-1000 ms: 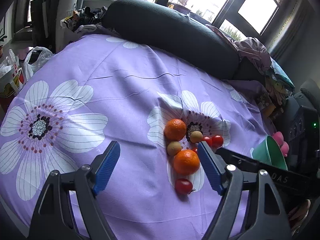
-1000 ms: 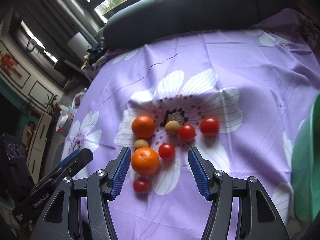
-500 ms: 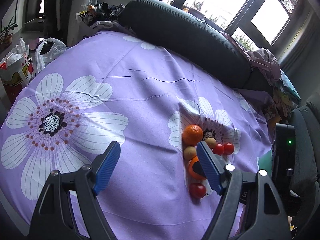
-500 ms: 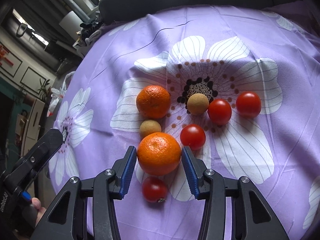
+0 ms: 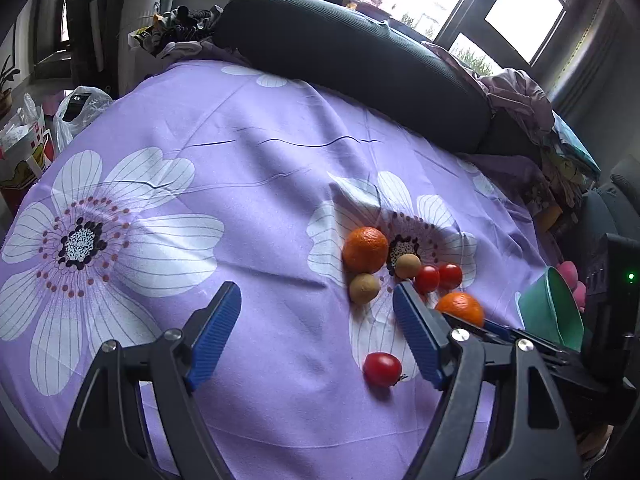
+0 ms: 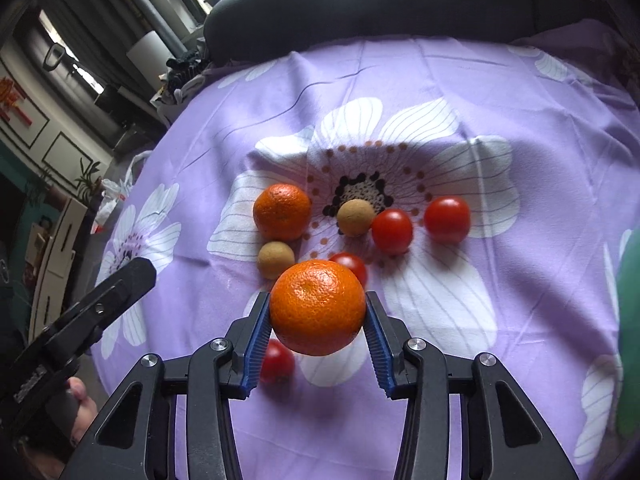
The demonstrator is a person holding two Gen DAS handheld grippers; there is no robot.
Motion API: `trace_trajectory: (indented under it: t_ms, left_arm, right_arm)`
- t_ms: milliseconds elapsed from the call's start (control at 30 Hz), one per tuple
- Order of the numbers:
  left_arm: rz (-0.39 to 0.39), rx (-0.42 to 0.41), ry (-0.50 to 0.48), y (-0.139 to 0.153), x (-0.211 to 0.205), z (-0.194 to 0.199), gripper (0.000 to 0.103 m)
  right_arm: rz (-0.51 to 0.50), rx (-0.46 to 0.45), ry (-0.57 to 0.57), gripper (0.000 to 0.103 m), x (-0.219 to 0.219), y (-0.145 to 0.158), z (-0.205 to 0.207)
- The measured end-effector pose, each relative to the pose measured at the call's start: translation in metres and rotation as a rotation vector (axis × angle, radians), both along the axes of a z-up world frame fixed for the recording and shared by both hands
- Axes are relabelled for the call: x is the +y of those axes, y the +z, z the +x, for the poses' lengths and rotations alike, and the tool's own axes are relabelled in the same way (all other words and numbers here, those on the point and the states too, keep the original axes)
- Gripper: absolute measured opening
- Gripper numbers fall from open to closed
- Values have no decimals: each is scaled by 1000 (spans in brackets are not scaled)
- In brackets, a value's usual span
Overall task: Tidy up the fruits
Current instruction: 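Close the right gripper on the orange and lift it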
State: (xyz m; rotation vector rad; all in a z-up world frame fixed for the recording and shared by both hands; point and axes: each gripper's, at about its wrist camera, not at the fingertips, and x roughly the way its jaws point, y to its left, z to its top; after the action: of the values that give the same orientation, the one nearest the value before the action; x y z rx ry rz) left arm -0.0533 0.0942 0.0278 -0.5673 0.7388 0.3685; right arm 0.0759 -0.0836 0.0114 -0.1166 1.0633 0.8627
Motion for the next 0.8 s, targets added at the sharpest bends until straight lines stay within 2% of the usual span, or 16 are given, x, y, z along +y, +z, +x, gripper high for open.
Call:
trace_trajectory:
  t_ms: [100,267,467,567,667,800]
  left_arm:
    - [7,8,-27,-1,-11,5,77]
    - [23,30,-79,-6,-30,16,77]
    - [32,37,-124,-9,-46,24,76]
    - [10,33,-144,-9,-52,27,76]
    - [-12,22,-175,-6,-62,29,76]
    - [-40,9,-245,-4,-78,35,76]
  right_arm:
    - [0,-25,11,46,-20,7,3]
    - [-34,-42,31,46,-31,-4,6]
    - [-54,59,47,47,-33,-29,15]
    - [-21,85,32,49,-40,-27,19]
    - [37,85,12,55,-54,-14,22]
    - [147,80,-27,56,-78,10,27]
